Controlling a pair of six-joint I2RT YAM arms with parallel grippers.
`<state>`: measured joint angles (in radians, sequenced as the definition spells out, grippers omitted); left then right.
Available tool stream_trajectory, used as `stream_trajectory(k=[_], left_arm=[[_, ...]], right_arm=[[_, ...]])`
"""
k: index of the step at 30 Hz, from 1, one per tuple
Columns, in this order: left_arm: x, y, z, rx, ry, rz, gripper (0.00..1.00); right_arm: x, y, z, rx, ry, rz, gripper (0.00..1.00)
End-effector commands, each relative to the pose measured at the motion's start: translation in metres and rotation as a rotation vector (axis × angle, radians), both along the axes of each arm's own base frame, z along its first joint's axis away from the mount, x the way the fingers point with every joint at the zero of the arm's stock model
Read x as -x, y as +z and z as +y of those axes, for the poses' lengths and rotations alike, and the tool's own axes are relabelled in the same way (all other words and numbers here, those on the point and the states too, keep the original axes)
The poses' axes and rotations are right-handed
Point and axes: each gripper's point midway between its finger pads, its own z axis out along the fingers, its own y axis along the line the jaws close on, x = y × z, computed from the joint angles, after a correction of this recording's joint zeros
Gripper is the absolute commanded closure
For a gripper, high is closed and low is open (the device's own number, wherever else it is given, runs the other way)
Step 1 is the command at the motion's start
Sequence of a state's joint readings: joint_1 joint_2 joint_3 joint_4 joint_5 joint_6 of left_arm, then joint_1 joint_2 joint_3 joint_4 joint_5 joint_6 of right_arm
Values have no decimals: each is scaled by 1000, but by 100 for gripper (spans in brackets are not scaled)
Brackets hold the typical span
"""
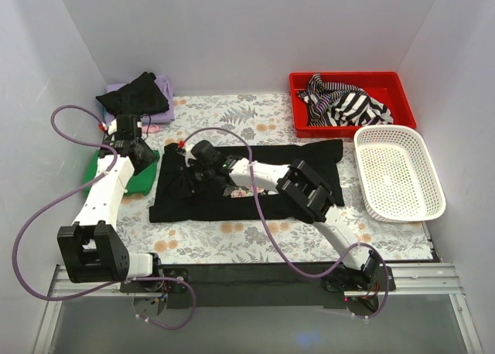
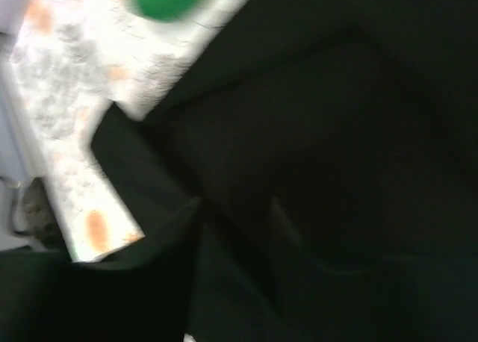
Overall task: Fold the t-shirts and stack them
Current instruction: Fold the tshirt
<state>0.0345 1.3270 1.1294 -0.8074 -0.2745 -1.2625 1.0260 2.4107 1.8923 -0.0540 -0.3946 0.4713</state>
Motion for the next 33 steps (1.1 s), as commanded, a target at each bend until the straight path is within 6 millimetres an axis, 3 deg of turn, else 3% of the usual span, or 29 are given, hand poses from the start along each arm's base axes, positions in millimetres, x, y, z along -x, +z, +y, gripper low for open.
stream_trajectory(k=[1, 5, 8, 9, 10, 12, 13, 14, 16, 17, 21, 26, 33], left_arm=[[-4, 19, -13, 39, -69, -65, 64], [-14, 11, -44, 165, -211, -88, 64], [-22, 4, -57, 221, -264, -83, 65], [-25, -2, -64, 251, -294, -70, 65], [-28, -3, -70, 273, -321, -71, 65], [-36, -5, -84, 335, -378, -72, 65], [-43, -14, -90, 357, -406, -48, 66], [-47, -17, -95, 372, -422, -41, 66], [-53, -28, -112, 389, -470, -2, 68], [-60, -38, -117, 393, -483, 38, 70], [-77, -59, -150, 378, -553, 108, 72], [-86, -75, -164, 382, -582, 146, 73], [-75, -100, -174, 380, -590, 220, 73]], right_arm=[[-52, 54, -44, 24, -187, -223, 47], [-103, 73, -126, 134, -364, -287, 38], [-124, 82, -193, 222, -492, -323, 37], [-127, 80, -212, 263, -534, -333, 37], [-126, 90, -231, 282, -569, -338, 37], [-129, 79, -273, 369, -655, -331, 37], [-128, 92, -287, 368, -702, -344, 37], [-122, 78, -311, 437, -735, -309, 36], [-118, 79, -335, 466, -794, -284, 33], [-115, 67, -351, 501, -814, -252, 32], [-105, 46, -387, 541, -889, -154, 32], [-91, 20, -425, 609, -960, -47, 33], [-53, 20, -417, 543, -871, 39, 36]])
